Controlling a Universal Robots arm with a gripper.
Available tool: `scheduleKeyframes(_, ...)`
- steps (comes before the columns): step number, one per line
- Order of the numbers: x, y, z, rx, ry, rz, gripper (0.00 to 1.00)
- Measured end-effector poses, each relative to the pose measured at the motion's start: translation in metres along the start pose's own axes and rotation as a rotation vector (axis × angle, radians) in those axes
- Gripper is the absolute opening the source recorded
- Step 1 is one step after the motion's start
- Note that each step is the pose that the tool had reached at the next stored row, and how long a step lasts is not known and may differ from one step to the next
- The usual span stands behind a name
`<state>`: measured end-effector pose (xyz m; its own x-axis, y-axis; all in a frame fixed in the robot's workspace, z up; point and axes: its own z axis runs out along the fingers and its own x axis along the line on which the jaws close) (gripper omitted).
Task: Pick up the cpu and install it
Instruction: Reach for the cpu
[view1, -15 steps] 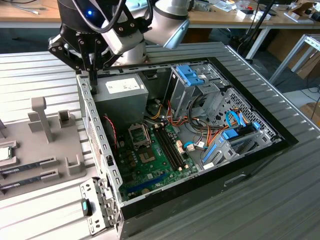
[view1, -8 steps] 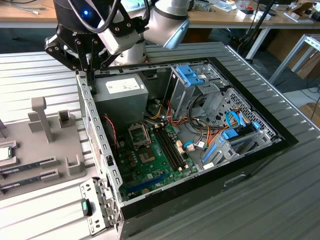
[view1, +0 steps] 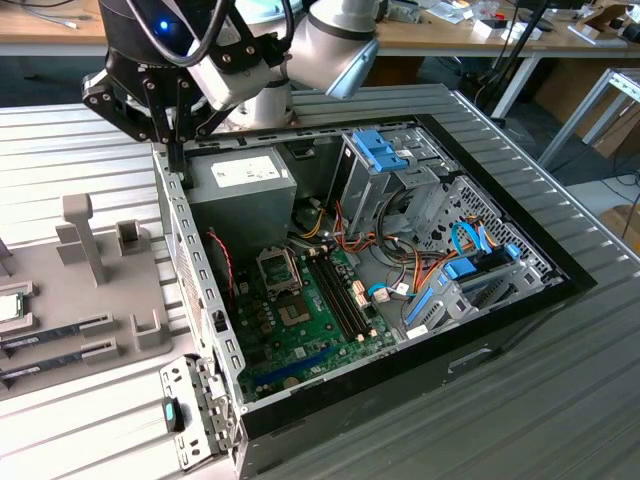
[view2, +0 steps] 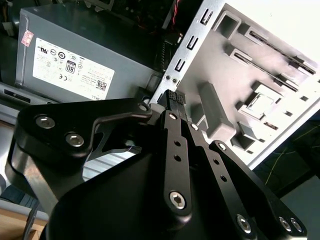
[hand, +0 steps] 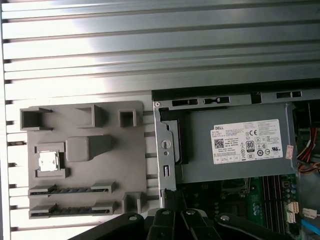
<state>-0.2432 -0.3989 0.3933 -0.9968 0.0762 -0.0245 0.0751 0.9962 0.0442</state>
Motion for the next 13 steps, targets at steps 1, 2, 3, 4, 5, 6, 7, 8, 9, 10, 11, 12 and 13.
scheduleKeyframes(1,0.0004,0.0000,0.0000,0.0001,0.0000,0.000,0.11)
scheduleKeyframes(2,0.0009,-0.0001,-0.0001,0.0001,0.0000,0.000,0.11)
scheduleKeyframes(3,0.0019,-0.0001,-0.0001,0.0001,0.0000,0.000,0.11)
scheduleKeyframes(4,0.0028,-0.0002,-0.0001,0.0001,0.0000,0.000,0.11)
scheduleKeyframes(5,0.0035,-0.0003,-0.0001,0.0001,0.0000,0.000,0.11)
scheduleKeyframes(6,0.0038,-0.0003,-0.0001,0.0001,0.0000,0.000,0.11)
scheduleKeyframes(7,0.0047,-0.0004,-0.0002,0.0001,0.0000,0.000,0.11)
scheduleKeyframes(8,0.0057,-0.0004,-0.0002,0.0001,0.0000,0.000,0.11)
scheduleKeyframes(9,0.0064,-0.0005,-0.0002,0.0001,0.0000,0.000,0.11)
scheduleKeyframes(10,0.0069,-0.0005,-0.0002,0.0001,0.0000,0.000,0.11)
scheduleKeyframes(11,0.0075,-0.0006,-0.0002,0.0001,0.0000,0.000,0.11)
scheduleKeyframes(12,0.0080,-0.0006,-0.0003,0.0001,0.0000,0.000,0.11)
scheduleKeyframes(13,0.0085,-0.0006,-0.0003,0.0001,0.0000,0.000,0.11)
